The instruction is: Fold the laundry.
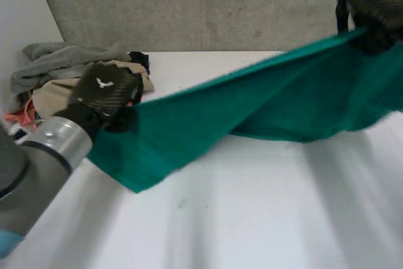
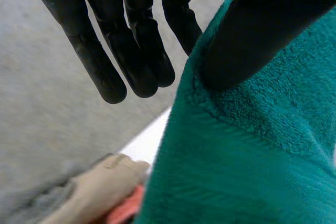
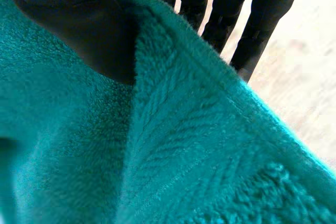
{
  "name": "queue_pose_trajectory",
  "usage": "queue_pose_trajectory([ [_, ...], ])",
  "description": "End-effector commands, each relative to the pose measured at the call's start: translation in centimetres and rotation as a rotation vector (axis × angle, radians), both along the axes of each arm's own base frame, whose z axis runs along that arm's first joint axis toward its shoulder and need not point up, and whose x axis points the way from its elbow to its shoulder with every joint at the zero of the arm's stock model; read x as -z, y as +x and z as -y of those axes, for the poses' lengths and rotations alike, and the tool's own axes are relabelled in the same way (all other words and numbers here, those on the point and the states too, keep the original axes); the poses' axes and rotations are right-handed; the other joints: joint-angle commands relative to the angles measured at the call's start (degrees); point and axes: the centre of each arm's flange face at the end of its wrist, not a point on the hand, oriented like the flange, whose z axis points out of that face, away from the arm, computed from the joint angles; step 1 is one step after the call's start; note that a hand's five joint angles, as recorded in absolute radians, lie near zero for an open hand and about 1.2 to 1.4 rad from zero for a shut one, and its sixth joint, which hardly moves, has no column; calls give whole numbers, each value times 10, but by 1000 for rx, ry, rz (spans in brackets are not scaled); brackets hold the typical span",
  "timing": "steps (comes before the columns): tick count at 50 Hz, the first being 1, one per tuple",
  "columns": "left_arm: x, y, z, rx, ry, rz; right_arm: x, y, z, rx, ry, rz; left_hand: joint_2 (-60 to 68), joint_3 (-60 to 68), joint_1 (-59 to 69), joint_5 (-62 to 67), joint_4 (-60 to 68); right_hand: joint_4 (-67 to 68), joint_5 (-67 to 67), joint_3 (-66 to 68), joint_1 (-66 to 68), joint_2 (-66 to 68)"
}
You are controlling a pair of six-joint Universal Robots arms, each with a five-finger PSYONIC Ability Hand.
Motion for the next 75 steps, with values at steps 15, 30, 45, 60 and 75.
queue_pose_trajectory([
  [15,-168,-42,127,-115,-807,-272,-52,11,133,173,-706,322,114,117,136,129,113,115,120,121,148,126],
  [30,-100,-24,80,-112,-570,-161,11,18,107,35,-378,190,114,117,136,129,113,115,120,121,148,126],
  [45,89,-10,38,-68,-72,74,199,-13,96,64,342,71,114,117,136,129,113,106,111,112,139,116],
  [60,91,-7,35,-60,-62,78,212,-53,121,219,508,286,114,117,136,129,113,-172,-167,-166,-139,-161],
  [75,92,-4,42,-48,-58,77,225,-60,110,239,628,205,114,117,136,129,113,113,118,119,146,123],
])
